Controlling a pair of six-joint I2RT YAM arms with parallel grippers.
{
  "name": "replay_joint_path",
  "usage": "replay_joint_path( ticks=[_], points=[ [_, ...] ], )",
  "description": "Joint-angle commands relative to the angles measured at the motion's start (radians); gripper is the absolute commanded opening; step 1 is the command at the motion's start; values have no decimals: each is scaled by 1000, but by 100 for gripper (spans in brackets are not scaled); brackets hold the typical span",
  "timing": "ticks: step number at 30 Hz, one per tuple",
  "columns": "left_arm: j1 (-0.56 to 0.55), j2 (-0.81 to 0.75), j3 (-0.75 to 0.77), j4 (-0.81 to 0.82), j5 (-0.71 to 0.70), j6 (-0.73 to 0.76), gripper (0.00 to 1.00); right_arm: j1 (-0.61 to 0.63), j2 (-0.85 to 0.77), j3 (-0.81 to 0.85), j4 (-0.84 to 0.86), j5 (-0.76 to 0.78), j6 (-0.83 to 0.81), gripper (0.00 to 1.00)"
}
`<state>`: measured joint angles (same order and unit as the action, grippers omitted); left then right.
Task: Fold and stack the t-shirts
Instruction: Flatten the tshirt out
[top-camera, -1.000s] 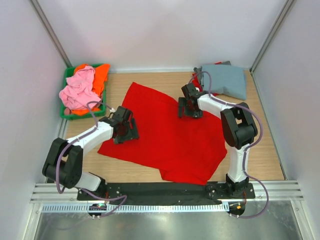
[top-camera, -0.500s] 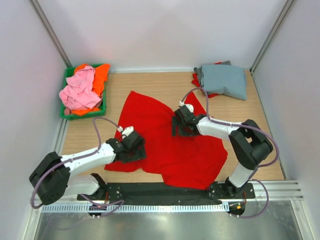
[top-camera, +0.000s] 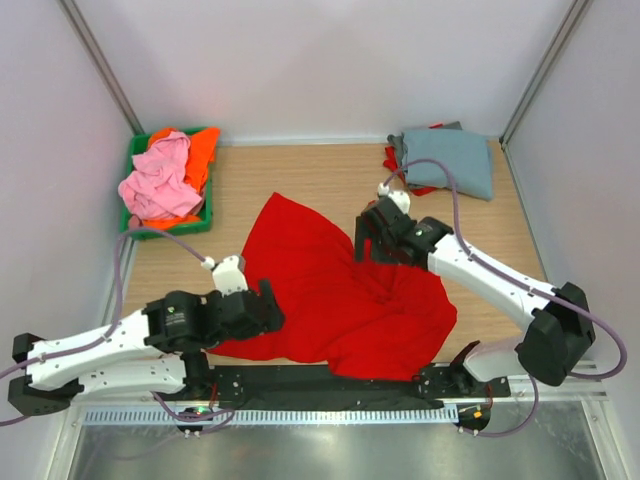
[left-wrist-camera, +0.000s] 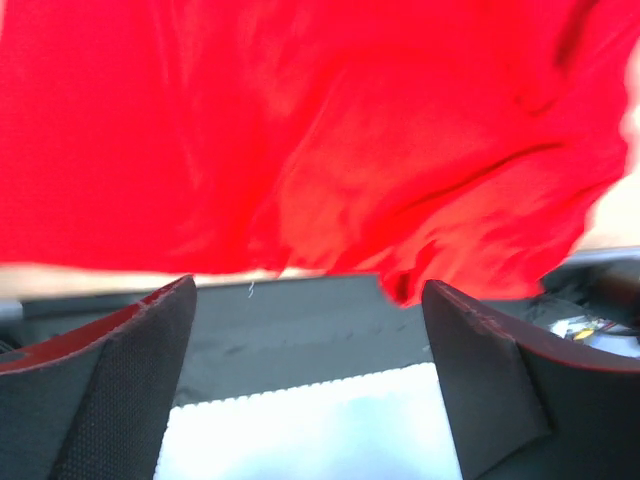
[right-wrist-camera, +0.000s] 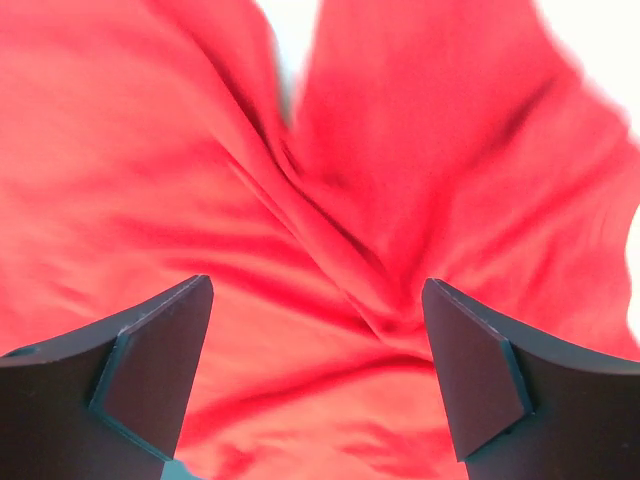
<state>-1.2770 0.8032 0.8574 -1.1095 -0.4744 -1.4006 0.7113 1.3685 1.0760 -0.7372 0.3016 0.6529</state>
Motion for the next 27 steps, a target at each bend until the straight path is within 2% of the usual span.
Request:
replay_joint_path(
  ticks=[1,3,6,9,11,13,14,20,27],
  points=[
    [-5,24,155,-188,-228,136,96,-64,36,160,-62,62,-82,90],
    [-2,46,213,-220,-304,225,100,-159,78,203,-32,-8,-122,82],
    [34,42,233,-216,-355,336,100,-238,171,226,19,-53,-150,73],
    [143,10,192,-112,-316,502,100,-263,297,271,39,-84,-170,67],
    [249,-27,146,-49,-227,578,100,-274,380,303,48,-97,-180,65],
    [298,-45,114,54,-166,664,100,-294,423,314,71,-108,-183,63],
    [336,-41,97,71,-123,676,100,-300,441,315,79,-119,-182,63],
    [409,33,74,126,-50,744,100,-345,507,291,134,-156,-179,57],
    [470,16,57,165,-9,770,100,-349,547,291,174,-177,-180,53]
  ],
)
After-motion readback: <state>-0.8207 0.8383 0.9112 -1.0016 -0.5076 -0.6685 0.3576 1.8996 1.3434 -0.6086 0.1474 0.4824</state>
